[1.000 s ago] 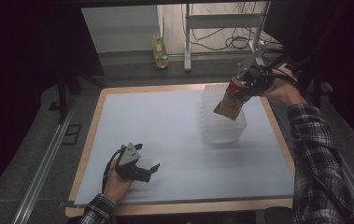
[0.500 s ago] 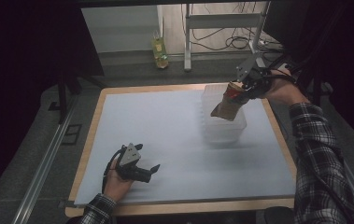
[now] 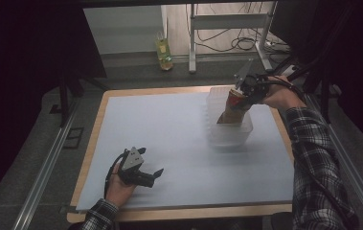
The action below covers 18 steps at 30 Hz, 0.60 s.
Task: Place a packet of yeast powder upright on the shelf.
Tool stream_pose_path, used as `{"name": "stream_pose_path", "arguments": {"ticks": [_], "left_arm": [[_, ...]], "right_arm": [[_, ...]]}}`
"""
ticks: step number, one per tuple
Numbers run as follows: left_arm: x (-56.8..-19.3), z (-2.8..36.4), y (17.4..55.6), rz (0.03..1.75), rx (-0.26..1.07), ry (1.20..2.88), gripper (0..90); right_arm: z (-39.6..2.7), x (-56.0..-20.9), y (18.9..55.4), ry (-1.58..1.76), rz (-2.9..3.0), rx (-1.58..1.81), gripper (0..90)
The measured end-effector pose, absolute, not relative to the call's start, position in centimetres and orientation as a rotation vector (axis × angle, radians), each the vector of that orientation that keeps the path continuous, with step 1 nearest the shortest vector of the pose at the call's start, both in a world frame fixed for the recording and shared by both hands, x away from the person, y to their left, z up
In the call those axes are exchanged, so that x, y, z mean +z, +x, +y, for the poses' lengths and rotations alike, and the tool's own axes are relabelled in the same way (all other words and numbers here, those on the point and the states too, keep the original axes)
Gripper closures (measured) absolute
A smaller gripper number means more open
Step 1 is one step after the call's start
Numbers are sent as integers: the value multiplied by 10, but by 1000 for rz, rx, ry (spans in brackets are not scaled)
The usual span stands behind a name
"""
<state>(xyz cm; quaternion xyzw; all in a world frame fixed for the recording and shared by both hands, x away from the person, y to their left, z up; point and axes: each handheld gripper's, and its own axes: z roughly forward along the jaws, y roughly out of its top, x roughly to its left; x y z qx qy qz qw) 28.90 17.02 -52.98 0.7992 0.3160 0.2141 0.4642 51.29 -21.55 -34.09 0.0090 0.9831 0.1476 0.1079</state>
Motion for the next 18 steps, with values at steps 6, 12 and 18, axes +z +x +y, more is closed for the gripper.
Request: {"name": "stream_pose_path", "arguments": {"ticks": [6,12,18], "left_arm": [[-530,170,289,775,529,1967,3],[-530,170,289,775,528,1965,3],[-530,169,289,772,528,1969,3]], "right_arm": [[-213,-351,517,43,2896,442,784],[-212,-357,518,63,2903,452,782],[-211,-360,519,61,2898,456,777]]}}
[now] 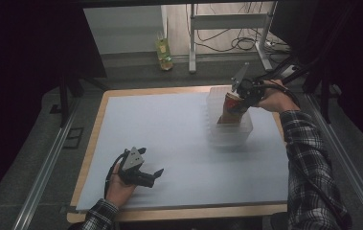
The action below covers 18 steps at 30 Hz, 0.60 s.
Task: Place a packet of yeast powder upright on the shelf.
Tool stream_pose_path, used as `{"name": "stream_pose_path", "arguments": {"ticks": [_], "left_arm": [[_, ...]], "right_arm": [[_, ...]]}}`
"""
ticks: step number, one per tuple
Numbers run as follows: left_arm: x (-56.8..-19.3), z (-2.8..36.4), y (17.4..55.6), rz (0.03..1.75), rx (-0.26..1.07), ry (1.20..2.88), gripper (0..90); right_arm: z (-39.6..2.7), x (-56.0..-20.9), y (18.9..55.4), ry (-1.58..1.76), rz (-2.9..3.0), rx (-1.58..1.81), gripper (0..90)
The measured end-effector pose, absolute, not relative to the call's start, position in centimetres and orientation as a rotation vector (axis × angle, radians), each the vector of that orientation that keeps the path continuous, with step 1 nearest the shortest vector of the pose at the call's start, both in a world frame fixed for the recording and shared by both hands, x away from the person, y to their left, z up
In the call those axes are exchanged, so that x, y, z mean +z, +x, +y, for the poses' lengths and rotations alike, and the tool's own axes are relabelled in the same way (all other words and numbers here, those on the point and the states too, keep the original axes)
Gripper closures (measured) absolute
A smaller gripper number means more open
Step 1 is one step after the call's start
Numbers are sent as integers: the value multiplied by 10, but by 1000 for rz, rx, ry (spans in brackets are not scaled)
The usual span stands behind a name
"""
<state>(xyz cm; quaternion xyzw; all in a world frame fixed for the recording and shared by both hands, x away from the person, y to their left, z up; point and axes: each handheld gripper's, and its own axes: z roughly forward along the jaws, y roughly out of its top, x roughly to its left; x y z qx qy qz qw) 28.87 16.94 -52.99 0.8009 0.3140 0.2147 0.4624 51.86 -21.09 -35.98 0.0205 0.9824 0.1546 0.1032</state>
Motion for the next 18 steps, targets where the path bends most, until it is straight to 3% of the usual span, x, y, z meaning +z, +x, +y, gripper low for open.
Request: {"name": "stream_pose_path", "arguments": {"ticks": [5,10,11,13,18], "left_arm": [[-530,169,288,771,528,1971,3],[-530,169,289,770,526,1970,3],[-530,169,289,770,526,1971,3],[-530,169,288,769,525,1971,3],[-530,168,289,768,524,1973,3]], "right_arm": [[-212,-364,518,115,2898,488,731],[-211,-361,515,171,2884,516,636],[-210,-361,514,179,2871,538,574],[-210,-361,512,220,2850,557,532],[-209,-359,511,245,2822,609,462]]}}
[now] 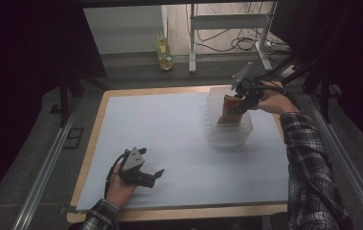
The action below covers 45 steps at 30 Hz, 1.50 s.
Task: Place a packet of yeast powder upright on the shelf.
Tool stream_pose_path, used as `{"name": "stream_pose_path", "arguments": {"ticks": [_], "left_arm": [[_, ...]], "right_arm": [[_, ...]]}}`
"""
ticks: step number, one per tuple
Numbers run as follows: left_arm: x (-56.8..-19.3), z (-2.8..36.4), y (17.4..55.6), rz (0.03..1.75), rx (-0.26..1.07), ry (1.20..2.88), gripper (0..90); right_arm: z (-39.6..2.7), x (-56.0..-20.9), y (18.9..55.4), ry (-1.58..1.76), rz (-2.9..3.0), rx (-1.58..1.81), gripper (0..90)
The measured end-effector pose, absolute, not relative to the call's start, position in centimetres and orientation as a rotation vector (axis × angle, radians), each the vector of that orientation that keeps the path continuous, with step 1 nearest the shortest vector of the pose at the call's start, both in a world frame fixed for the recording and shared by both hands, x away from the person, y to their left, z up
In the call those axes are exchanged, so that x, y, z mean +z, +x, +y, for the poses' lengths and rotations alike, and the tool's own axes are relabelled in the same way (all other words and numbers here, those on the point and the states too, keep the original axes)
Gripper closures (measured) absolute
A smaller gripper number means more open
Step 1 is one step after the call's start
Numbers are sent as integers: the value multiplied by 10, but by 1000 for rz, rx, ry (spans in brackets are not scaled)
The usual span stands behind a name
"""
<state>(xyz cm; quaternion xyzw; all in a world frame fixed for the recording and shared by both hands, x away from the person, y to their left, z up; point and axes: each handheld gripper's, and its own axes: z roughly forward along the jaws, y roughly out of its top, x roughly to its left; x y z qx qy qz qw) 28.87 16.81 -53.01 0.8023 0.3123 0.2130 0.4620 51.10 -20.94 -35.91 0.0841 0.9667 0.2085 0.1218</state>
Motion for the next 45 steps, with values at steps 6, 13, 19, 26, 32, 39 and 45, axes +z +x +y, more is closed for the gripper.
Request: {"name": "stream_pose_path", "arguments": {"ticks": [6,13,19,26,32,39,45], "left_arm": [[-530,168,289,771,523,1972,4],[-530,168,289,771,522,1974,4],[-530,168,289,773,523,1972,3],[-529,169,289,783,501,1959,4],[-528,170,289,785,502,1944,4],[-528,169,288,776,511,1963,5],[-527,169,288,780,508,1954,8]], "right_arm": [[-210,-354,510,352,2785,683,325],[-213,-353,509,451,2761,752,185],[-213,-350,505,474,2726,822,99],[-212,-347,497,505,2694,852,78],[-217,-344,490,572,2646,951,65],[-221,-336,477,591,2624,1020,64],[-222,-334,466,591,2600,1039,58]]}}
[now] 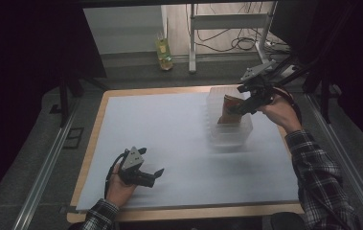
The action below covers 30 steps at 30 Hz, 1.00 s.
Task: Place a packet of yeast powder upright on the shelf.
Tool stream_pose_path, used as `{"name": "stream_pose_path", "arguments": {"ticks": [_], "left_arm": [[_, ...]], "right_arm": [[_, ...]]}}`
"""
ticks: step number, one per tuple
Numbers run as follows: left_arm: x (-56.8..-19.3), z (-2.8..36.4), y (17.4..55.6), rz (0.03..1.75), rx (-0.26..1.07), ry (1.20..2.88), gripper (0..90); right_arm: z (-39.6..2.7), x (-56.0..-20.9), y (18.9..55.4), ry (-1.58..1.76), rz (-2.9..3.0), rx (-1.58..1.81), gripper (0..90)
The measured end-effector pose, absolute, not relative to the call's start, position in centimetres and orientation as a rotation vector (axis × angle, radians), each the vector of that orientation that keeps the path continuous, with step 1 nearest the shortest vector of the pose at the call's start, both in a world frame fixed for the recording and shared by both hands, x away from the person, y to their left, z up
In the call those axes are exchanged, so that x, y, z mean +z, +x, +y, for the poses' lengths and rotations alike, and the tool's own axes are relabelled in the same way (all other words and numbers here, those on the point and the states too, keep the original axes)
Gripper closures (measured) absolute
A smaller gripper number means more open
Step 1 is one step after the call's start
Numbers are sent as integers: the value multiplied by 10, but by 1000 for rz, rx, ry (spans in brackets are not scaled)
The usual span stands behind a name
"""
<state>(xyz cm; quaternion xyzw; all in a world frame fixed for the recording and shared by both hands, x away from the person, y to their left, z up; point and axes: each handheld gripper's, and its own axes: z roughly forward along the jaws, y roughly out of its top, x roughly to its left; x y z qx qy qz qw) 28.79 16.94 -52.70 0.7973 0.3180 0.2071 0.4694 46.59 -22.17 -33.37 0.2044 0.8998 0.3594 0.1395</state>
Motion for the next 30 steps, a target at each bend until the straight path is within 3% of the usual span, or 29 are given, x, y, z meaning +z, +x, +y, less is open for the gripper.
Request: {"name": "stream_pose_path", "arguments": {"ticks": [30], "left_arm": [[-526,169,287,783,489,1931,5]], "right_arm": [[-220,-350,410,590,2584,1146,32]]}}
